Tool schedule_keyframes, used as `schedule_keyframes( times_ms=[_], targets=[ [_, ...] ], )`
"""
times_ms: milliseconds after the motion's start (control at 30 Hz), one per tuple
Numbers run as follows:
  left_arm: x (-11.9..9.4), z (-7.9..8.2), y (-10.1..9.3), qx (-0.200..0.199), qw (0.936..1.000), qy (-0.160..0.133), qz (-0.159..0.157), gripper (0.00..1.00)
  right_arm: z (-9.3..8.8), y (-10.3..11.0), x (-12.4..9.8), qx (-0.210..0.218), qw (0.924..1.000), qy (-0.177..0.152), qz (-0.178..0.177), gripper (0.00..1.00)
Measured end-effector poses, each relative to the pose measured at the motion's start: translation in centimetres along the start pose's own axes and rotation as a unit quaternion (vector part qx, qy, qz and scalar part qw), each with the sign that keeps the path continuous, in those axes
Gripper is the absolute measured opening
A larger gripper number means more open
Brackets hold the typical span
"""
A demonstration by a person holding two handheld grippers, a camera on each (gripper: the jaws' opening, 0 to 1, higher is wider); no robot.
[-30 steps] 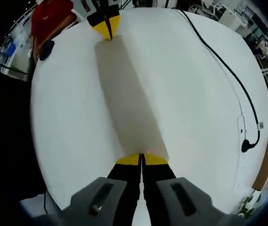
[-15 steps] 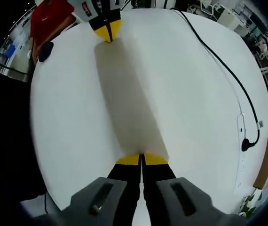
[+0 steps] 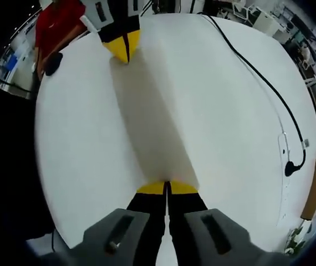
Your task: Arrange the utensils inside the cutlery case until each visible utensil rests in its matching compartment.
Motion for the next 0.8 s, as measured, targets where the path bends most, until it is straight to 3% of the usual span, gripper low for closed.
schedule_keyframes(
  times_ms=[67,167,233,567,700,800],
  targets=[
    [-0.3,0.3,-0.3,0.001,0.9999,0.012,0.003,0.0,0.0,0.1,0.0,-0.002,1.0,0.0,-0.003,0.0],
    [-0.3,0.5,-0.5,0.047,0.9981,0.029,0.027,0.0,0.0,0.1,-0.1,-0.002,1.0,0.0,-0.004,0.0],
    [-0.2,0.6,-0.5,0.036,0.9985,0.031,0.026,0.0,-0.1,-0.1,-0.1,0.006,1.0,-0.003,0.001,0.0],
    [-0.6,0.2,-0.7,0.069,0.9966,0.025,0.039,0.0,-0.1,0.0,-0.1,0.004,1.0,-0.003,0.002,0.0],
    [-1.0,0.5,-2.4,0.089,0.9949,0.039,0.026,0.0,-0.1,0.0,-0.2,0.009,0.9999,-0.004,0.002,0.0],
    [-0.2,0.9,-2.1,0.089,0.9937,0.047,0.049,0.0,-0.1,0.1,-0.1,0.004,1.0,-0.005,-0.003,0.0]
  ],
)
Point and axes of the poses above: the point that each gripper's makers call its tool centre point, and the gripper's own axes: x roughly forward along the fingers, y roughly to its left, z roughly out of its top, the point moved 9 cm from there along -x, roughly backward along the fingers, and after that the axes turned 15 degrees about y, right-handed, at the moved point
